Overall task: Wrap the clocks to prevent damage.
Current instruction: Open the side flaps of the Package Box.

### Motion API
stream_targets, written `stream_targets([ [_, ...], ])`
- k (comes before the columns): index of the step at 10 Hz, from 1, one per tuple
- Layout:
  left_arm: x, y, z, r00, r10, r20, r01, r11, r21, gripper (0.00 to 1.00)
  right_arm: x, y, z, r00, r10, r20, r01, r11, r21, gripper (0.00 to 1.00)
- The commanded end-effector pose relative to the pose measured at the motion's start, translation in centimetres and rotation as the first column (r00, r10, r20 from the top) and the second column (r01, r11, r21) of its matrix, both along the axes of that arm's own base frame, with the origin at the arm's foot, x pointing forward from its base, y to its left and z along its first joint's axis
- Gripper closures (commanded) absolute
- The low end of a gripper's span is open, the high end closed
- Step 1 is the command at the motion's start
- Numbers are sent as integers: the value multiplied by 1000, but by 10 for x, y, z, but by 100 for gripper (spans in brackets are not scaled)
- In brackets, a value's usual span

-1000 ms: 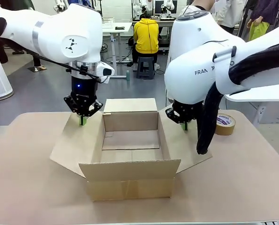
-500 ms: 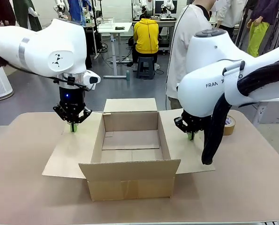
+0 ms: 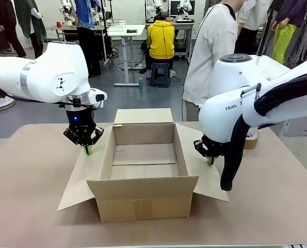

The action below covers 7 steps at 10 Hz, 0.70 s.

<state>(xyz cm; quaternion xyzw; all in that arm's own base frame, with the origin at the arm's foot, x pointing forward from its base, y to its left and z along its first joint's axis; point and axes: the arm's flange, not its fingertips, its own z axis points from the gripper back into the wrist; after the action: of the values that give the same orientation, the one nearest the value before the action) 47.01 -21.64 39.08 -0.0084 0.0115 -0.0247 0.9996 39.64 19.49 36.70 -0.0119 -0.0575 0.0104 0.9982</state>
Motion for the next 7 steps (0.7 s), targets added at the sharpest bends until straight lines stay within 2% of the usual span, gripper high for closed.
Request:
stream_targets([
  [1,0,6,-7,1000,-12,-12,11,999,-50,100,3,3,-10,999,-32,8,32,999,1,99],
  [2,1,5,-5,1000,-15,-25,14,998,-60,100,4,5,-2,1000,2,17,-3,999,38,99],
  [3,1,2,-2,1000,-2,-6,1,1000,-14,100,1,-1,-7,1000,-6,-14,6,1000,-1,99],
  [7,1,2,-2,1000,-2,-6,1,1000,-14,100,1,-1,-7,1000,-6,-14,6,1000,-1,99],
])
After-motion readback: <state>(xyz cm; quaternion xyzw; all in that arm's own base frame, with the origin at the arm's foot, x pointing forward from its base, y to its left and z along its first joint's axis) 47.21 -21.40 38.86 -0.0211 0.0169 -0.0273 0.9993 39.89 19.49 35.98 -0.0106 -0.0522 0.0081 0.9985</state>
